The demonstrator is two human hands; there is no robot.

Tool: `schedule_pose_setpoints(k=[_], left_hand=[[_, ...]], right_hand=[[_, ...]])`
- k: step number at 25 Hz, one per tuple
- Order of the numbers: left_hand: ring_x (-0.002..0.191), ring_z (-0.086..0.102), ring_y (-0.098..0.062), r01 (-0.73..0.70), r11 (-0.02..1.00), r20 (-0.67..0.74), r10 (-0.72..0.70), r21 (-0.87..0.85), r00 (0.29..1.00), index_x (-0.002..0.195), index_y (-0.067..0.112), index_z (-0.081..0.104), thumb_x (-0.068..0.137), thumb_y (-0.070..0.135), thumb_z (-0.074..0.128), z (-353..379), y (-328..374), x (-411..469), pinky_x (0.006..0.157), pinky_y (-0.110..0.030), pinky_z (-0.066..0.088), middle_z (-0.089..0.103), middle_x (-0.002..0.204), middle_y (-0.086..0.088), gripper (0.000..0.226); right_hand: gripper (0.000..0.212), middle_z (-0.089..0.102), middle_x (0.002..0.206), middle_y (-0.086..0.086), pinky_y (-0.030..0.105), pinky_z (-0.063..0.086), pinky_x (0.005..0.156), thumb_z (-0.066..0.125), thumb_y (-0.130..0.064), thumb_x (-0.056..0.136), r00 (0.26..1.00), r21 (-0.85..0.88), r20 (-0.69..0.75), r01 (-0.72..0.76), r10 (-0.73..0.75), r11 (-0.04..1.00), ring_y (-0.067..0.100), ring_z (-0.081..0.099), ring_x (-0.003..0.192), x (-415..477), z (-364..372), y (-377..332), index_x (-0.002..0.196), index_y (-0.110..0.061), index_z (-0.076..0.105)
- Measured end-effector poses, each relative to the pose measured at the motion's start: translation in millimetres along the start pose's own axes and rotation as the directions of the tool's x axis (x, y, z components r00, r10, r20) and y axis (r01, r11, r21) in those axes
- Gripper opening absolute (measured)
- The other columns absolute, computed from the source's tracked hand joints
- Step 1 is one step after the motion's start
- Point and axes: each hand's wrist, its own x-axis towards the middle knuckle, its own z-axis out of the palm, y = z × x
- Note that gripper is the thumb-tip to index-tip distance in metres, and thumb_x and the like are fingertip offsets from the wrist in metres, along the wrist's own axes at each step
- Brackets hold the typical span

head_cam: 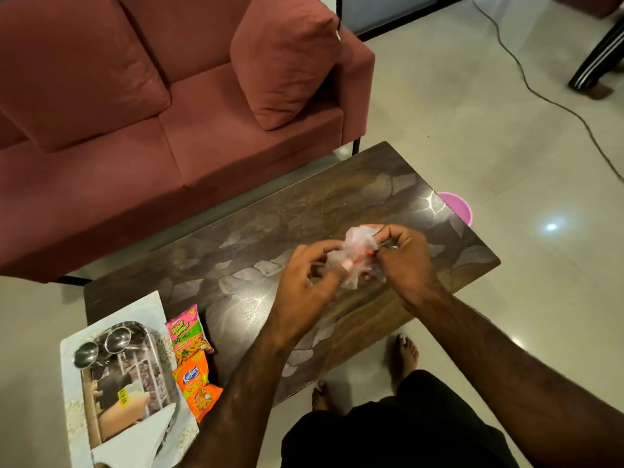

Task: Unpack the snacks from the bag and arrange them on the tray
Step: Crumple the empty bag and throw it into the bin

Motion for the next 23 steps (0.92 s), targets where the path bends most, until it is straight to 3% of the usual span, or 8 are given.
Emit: schedule_pose_setpoints(k=[2,4,7,10,12,14,19,23], left_hand=[[0.089,0.073,-0.016,0.062,0.979,-0.014,-0.066,-0.196,0.998,0.121,0.038,0.061,0.094,0.034,0.064,7.9,4.0,13.6,0.062,-0.047,0.064,0.070,0.099,-0.001,0.027],[0.083,0.074,-0.021,0.132,0.969,-0.010,-0.137,-0.207,0.991,0.122,0.035,0.058,0.092,0.021,0.069,21.9,8.3,32.8,0.058,-0.043,0.063,0.068,0.091,-0.013,0.035],[0.092,0.071,-0.026,0.255,0.961,-0.018,-0.259,-0.109,0.966,0.123,0.035,0.054,0.085,0.026,0.077,56.0,8.6,66.3,0.060,-0.041,0.063,0.060,0.104,-0.010,0.045],[0.103,0.070,-0.024,0.371,0.926,0.012,-0.371,-0.070,0.929,0.125,0.039,0.053,0.091,0.039,0.069,92.2,6.9,112.5,0.074,-0.044,0.063,0.063,0.123,-0.003,0.038],[0.106,0.071,-0.023,0.436,0.890,0.086,-0.428,-0.130,0.900,0.132,0.037,0.051,0.096,0.041,0.060,124.4,10.5,145.1,0.081,-0.043,0.061,0.066,0.127,-0.002,0.037],[0.106,0.072,-0.028,0.473,0.852,0.098,-0.463,-0.223,0.881,0.137,0.029,0.050,0.100,0.034,0.056,163.6,19.1,178.2,0.082,-0.043,0.060,0.068,0.126,-0.005,0.037],[0.074,0.075,-0.030,0.471,0.863,-0.006,-0.480,-0.180,0.877,0.122,0.018,0.054,0.092,0.005,0.064,249.7,34.2,244.9,0.056,-0.035,0.060,0.070,0.109,-0.019,0.034],[0.067,0.071,-0.032,0.506,0.862,-0.095,-0.506,-0.025,0.857,0.108,0.024,0.052,0.090,0.004,0.065,312.8,31.9,281.2,0.057,-0.046,0.061,0.072,0.094,-0.018,0.030]], right_hand=[[0.016,0.075,0.103,-0.002,0.019,0.060,0.061,0.066,0.014,0.084,1.000,-0.054,-0.001,0.000,0.000,0.999,0.015,0.074,0.092,13.9,-9.5,3.2,0.086,0.000,0.073],[0.018,0.074,0.108,-0.001,0.018,0.060,0.062,0.065,0.013,0.085,1.000,-0.064,0.026,-0.014,0.015,0.998,0.014,0.072,0.097,26.8,-21.5,6.4,0.085,-0.004,0.073],[0.022,0.073,0.114,0.005,0.021,0.059,0.062,0.062,0.013,0.084,0.994,0.066,0.093,-0.070,0.064,0.995,0.018,0.071,0.098,53.6,-45.5,8.6,0.084,-0.006,0.074],[0.032,0.069,0.126,0.015,0.042,0.060,0.083,0.051,0.017,0.084,0.973,0.231,0.196,-0.163,0.119,0.959,0.029,0.068,0.107,91.9,-78.6,13.7,0.096,0.002,0.076],[0.051,0.065,0.136,0.014,0.044,0.055,0.091,0.043,0.023,0.082,0.941,0.283,0.293,-0.256,0.171,0.924,0.025,0.068,0.111,124.4,-108.5,17.8,0.100,-0.010,0.076],[0.056,0.063,0.140,0.007,0.038,0.056,0.098,0.049,0.023,0.085,0.918,0.210,0.377,-0.217,0.126,0.953,0.021,0.065,0.121,158.3,-143.6,21.9,0.108,-0.022,0.073],[0.034,0.071,0.108,-0.014,0.008,0.053,0.071,0.076,-0.007,0.087,0.961,-0.050,0.269,-0.052,0.064,0.997,0.005,0.070,0.103,217.9,-217.6,47.3,0.113,-0.027,0.067],[0.059,0.062,0.130,-0.014,0.017,0.054,0.089,0.074,-0.021,0.088,0.983,-0.231,0.182,0.025,0.018,0.973,0.000,0.062,0.109,245.5,-252.8,68.9,0.139,-0.033,0.046]])
